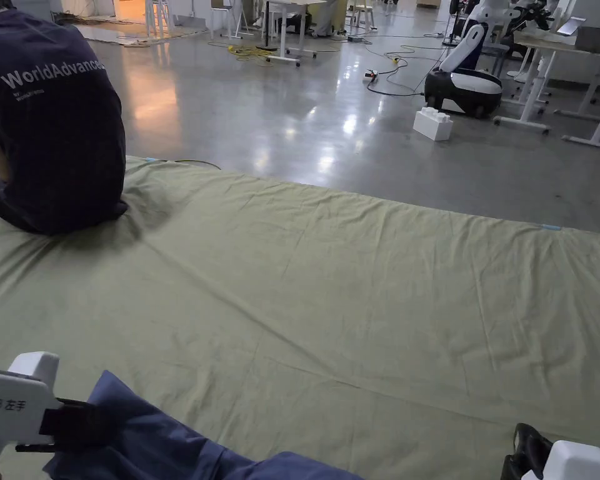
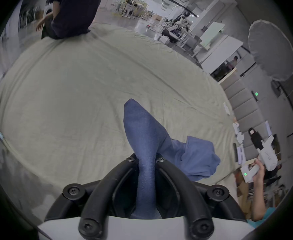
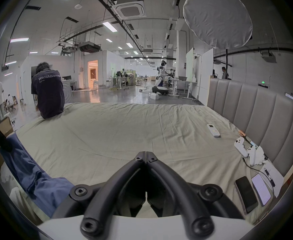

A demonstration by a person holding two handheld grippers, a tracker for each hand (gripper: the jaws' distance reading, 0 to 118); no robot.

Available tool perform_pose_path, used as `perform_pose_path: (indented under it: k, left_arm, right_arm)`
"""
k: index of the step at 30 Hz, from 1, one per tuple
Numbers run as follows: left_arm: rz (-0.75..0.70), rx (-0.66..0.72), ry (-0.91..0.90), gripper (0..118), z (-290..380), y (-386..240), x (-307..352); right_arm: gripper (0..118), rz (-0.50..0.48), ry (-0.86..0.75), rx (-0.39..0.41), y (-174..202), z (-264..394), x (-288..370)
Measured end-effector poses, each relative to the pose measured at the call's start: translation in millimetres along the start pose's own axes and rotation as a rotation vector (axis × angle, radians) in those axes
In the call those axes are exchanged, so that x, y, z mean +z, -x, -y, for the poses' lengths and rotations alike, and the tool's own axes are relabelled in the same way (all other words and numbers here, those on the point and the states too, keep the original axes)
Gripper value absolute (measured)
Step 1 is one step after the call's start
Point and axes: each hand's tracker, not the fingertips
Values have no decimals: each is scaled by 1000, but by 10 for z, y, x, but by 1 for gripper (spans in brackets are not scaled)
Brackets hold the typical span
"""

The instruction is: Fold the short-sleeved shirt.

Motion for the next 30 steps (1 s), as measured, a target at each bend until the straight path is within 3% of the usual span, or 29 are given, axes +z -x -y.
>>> perform_pose_path:
  k: [4,15,23,30]
  left_arm:
    - [-70,-56,-3,14,21,-405,-17]
    - [14,-135,36,14,66,-1066,-128]
    - [159,-64,91,14,255,-1658,-590]
    - [152,-41,146,14,512,-2144,-1234]
  right_arm:
    - [1,-17,8,-30,9,17,-21]
    - [1,-19,16,-45,-25,15,-55]
    - [1,-12,23,-63,-57,53,-57]
    - [1,5,41,-80,-152,144,-32]
